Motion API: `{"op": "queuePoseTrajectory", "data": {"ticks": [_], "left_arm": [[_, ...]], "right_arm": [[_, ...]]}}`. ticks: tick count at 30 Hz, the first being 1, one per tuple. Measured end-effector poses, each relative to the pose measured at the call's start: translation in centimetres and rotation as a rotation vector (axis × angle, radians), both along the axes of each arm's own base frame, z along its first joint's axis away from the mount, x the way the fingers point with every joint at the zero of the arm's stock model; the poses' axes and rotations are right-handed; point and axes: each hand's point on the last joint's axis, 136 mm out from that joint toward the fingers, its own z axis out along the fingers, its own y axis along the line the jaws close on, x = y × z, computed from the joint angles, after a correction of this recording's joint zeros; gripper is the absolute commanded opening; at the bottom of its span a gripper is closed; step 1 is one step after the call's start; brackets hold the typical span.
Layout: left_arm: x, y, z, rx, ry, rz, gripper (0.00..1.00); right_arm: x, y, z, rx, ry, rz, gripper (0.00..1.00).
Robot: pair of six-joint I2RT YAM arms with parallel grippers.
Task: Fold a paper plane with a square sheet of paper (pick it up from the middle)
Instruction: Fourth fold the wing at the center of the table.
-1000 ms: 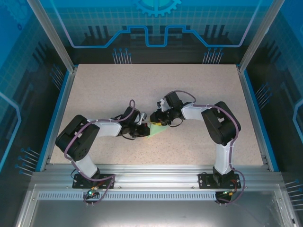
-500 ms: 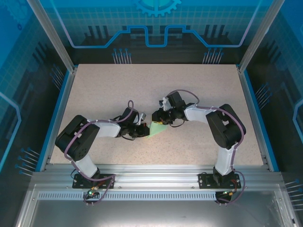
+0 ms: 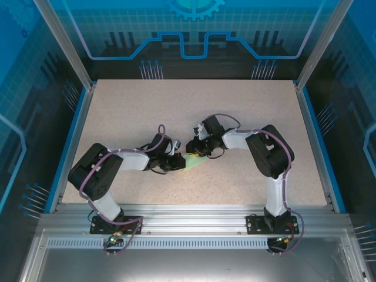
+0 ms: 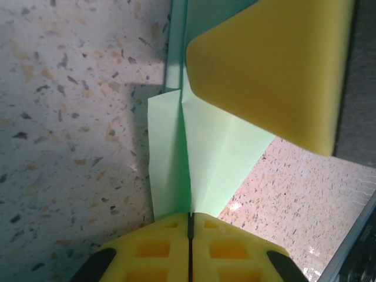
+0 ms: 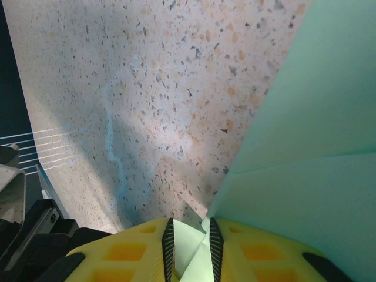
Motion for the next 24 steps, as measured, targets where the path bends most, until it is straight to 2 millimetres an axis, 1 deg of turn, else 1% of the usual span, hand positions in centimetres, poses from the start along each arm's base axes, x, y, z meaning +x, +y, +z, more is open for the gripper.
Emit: {"op": "queuePoseTrajectory", "data": {"ticks": [1,2,3,4,6,7,10,13,15,17,19,21,24], "left_arm": [[-0.1,0.0,0.2,-0.001,-0.006,-0.002,0.21],[-0.2,0.1,0.5,0.000,-0.005,-0.001,0.25],[-0.3,0.2,0.8,0.002,-0.006,0.001,0.31],[-0.4,0.3,1.3,0.002,-0.013,0.003,0.34],[-0.4,0.5,2.5,-0.005,-0.028,0.010,0.35],[-0.4,0.5,3.2,-0.011,-0.041,0.013,0.34],[-0.4,0.5,5.0,-0.032,-0.075,0.014,0.24],[-0.3,0.0,6.1,-0.046,-0.090,-0.007,0.16],[-0.4,-0.7,6.5,-0.055,-0.092,-0.030,0.14],[-0.5,-1.5,6.6,-0.062,-0.085,-0.056,0.13],[-0.6,-2.1,6.1,-0.060,-0.068,-0.074,0.12],[-0.8,-2.4,5.1,-0.051,-0.039,-0.083,0.11],[-1.0,-2.2,3.1,-0.021,0.011,-0.083,0.11]], "right_arm": [[0.0,0.0,0.0,0.000,0.000,0.000,0.25],[0.0,0.0,0.0,0.000,0.000,0.000,0.25],[0.0,0.0,0.0,0.000,0.000,0.001,0.25],[0.0,0.0,0.0,-0.001,-0.002,0.002,0.25],[0.0,0.0,0.0,-0.001,-0.003,0.003,0.25],[0.0,0.0,0.0,-0.001,-0.004,0.004,0.25],[0.0,0.0,0.0,-0.001,-0.004,0.005,0.25],[0.0,0.0,0.0,-0.001,-0.004,0.005,0.25],[0.0,0.0,0.0,-0.001,-0.004,0.005,0.25],[0.0,0.0,0.0,-0.001,-0.004,0.005,0.25],[0.0,0.0,0.0,-0.001,-0.004,0.005,0.25],[0.0,0.0,0.0,-0.001,-0.004,0.005,0.25],[0.0,0.0,0.0,-0.001,-0.004,0.005,0.25]]}}
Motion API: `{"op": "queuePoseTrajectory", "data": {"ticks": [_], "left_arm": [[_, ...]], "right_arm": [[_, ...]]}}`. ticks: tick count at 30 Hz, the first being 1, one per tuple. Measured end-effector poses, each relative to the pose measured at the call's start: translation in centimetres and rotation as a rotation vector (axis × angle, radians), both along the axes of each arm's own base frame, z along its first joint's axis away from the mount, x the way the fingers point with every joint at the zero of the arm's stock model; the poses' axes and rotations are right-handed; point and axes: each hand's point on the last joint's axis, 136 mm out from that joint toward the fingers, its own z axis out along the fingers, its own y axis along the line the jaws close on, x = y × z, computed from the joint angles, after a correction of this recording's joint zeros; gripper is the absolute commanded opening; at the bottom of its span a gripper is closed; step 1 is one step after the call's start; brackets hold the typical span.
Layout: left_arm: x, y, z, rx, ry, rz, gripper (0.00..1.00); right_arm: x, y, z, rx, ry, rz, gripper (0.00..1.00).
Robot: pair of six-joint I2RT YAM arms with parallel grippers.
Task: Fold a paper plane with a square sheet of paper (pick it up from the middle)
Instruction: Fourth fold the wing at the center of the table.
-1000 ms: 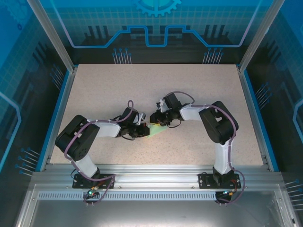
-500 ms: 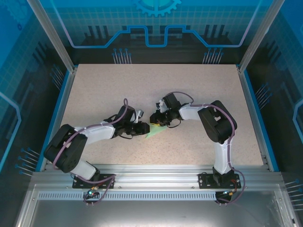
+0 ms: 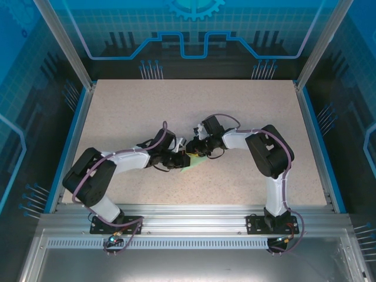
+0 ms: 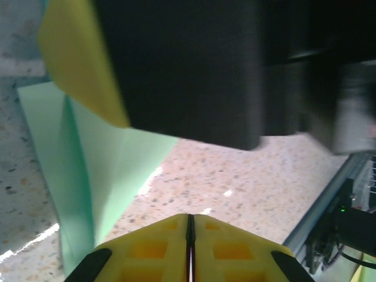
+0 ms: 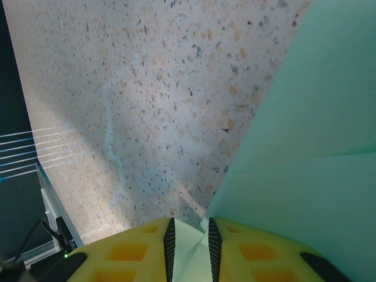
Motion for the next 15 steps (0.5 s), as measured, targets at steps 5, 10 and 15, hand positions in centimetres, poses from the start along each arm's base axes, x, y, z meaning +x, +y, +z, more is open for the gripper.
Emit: {"op": "queuePoseTrajectory", "data": {"ticks": [5,10,15], "left_arm": [[-0.5,0.5,-2.1,0.045,0.043,-0.006,0.10],[-0.7,0.8,-2.6,0.067,0.047,-0.007,0.09],[-1.3,1.3,-3.3,0.077,0.065,-0.004,0.09]], "right_arm": [[0.0,0.0,0.0,0.000,0.001,0.000,0.25],[0.0,0.0,-0.1,0.001,0.002,0.001,0.25],[-0.1,0.0,-0.1,0.001,0.003,0.003,0.25]]}}
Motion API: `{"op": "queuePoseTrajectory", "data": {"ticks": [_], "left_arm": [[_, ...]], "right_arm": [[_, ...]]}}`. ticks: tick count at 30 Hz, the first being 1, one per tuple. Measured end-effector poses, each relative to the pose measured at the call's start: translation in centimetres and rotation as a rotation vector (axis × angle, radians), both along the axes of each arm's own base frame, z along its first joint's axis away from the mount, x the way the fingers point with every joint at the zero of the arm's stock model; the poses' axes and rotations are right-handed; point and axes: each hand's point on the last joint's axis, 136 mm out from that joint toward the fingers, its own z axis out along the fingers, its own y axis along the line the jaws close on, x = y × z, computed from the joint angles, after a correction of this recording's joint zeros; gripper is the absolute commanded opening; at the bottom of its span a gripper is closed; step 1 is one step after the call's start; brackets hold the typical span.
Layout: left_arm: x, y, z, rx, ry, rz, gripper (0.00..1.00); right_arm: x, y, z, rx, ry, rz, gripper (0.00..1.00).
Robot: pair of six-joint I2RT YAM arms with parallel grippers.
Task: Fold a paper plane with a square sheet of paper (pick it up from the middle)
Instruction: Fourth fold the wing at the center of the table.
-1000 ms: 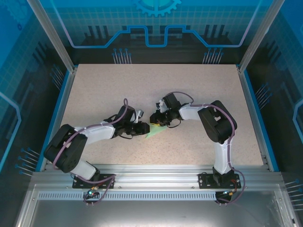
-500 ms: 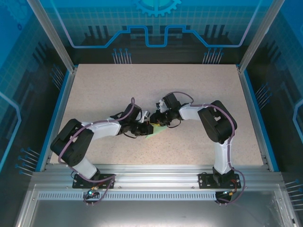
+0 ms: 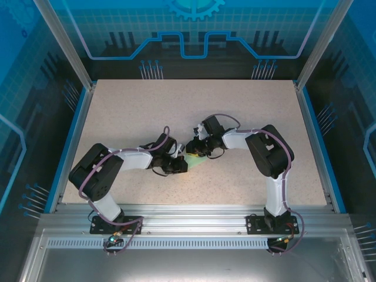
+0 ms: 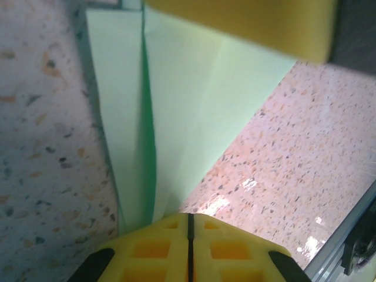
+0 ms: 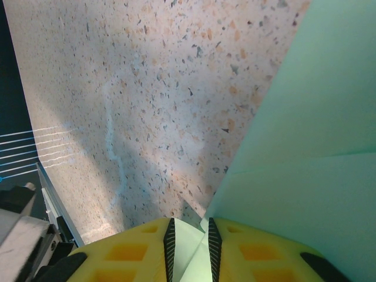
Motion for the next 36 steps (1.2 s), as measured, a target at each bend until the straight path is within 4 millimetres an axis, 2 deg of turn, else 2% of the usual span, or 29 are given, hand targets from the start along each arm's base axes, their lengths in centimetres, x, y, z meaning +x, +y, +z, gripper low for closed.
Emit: {"op": "queuePoseTrajectory", "data": {"ticks": [11,15,19,22,27,31,36], "left_arm": [[0.1,0.6,-0.2,-0.028,-0.006,0.022,0.10],[-0.6,1.6,0.0,-0.020,-0.006,0.040,0.11],[-0.9,2.1,1.8,-0.038,-0.025,0.066,0.14],[-0.5,1.7,3.6,-0.074,-0.063,0.073,0.16],[0.9,0.7,4.7,-0.106,-0.074,0.072,0.18],[2.3,-0.4,4.0,-0.120,-0.063,0.060,0.17],[2.0,-0.2,1.7,-0.079,-0.006,0.061,0.16]], "right_arm": [[0.0,0.0,0.0,-0.003,-0.003,0.006,0.25],[0.0,0.0,0.0,-0.005,0.001,0.007,0.25],[0.0,0.0,0.0,-0.007,0.002,0.009,0.26],[0.0,0.0,0.0,-0.008,0.003,0.009,0.26],[0.0,0.0,0.0,-0.008,0.004,0.009,0.26],[0.0,0.0,0.0,-0.009,0.005,0.009,0.26],[0.0,0.0,0.0,-0.008,0.005,0.009,0.26]]}}
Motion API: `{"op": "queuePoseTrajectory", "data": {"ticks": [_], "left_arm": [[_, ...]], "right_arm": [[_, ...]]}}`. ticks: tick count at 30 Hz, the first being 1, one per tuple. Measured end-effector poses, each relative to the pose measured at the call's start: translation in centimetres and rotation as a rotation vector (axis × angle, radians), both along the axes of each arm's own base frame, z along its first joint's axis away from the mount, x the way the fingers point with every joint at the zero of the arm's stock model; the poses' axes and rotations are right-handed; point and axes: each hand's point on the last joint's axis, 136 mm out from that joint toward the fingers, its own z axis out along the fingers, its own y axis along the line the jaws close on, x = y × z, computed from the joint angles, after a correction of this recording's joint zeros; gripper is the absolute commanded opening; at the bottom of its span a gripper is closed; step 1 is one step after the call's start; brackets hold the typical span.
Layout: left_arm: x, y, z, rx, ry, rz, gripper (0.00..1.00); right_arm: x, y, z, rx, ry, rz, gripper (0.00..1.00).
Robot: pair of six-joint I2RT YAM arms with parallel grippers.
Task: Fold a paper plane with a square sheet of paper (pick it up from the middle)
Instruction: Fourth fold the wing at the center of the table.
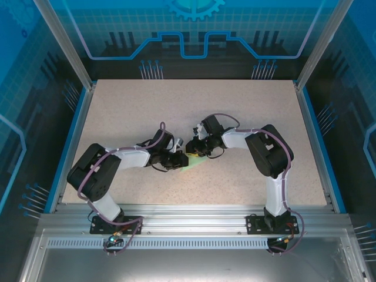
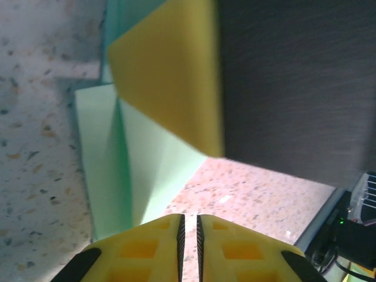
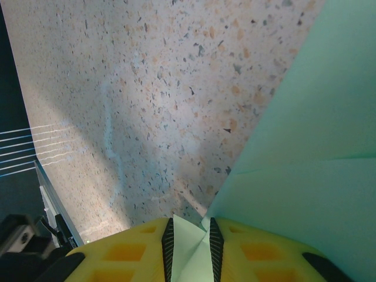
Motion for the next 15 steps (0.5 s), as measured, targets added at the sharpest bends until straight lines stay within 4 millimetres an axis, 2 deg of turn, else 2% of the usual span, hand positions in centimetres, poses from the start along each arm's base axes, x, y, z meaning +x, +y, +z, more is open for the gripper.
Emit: {"op": "queuePoseTrajectory", "data": {"ticks": [8,15], "left_arm": [[-1.0,1.5,-2.0,0.076,0.025,0.009,0.14],[-1.1,1.8,-2.1,0.072,-0.001,0.016,0.14]], "right_arm": [[0.0,0.0,0.0,0.000,0.000,0.000,0.27],[0.0,0.0,0.0,0.000,0.002,0.000,0.27]]}}
